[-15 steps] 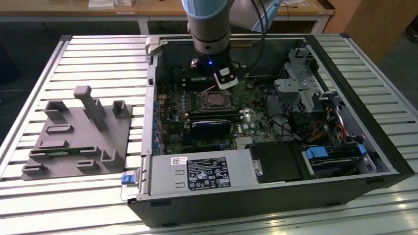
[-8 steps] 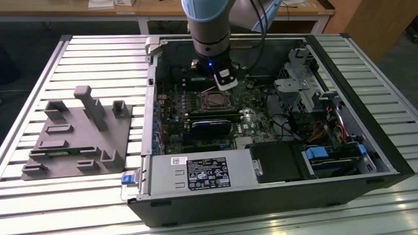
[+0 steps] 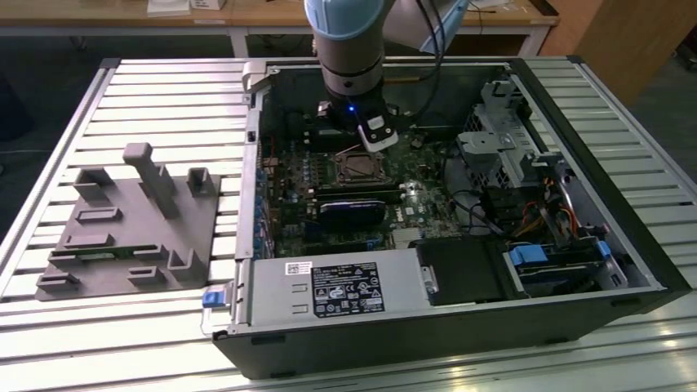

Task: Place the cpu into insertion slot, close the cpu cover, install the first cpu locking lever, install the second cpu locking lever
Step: 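Install the first cpu locking lever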

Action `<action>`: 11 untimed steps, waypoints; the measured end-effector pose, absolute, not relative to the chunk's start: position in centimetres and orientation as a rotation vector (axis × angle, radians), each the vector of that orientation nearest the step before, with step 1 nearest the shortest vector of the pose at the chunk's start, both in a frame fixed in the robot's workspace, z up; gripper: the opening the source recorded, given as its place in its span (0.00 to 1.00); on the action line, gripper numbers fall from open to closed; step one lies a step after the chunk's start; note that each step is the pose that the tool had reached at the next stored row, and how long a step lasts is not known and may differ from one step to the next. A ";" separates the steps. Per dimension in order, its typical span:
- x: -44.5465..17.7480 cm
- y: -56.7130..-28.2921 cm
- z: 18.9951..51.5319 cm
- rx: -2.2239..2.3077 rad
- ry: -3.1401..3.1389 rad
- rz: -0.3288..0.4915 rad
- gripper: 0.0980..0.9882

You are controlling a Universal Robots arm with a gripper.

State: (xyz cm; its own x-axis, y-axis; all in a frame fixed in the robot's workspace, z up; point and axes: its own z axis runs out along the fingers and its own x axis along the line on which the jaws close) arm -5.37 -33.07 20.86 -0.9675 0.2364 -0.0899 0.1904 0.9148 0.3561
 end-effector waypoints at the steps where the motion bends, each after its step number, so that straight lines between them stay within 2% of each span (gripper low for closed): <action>1: -5.2 -33.1 20.8 0.327 2.945 0.529 0.01; 11: -4.7 -33.0 20.7 0.322 2.947 0.528 0.01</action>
State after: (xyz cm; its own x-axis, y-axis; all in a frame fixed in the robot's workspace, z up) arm -4.74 -32.95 20.75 -0.9686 0.2316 -0.0901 0.1859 0.9159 0.3557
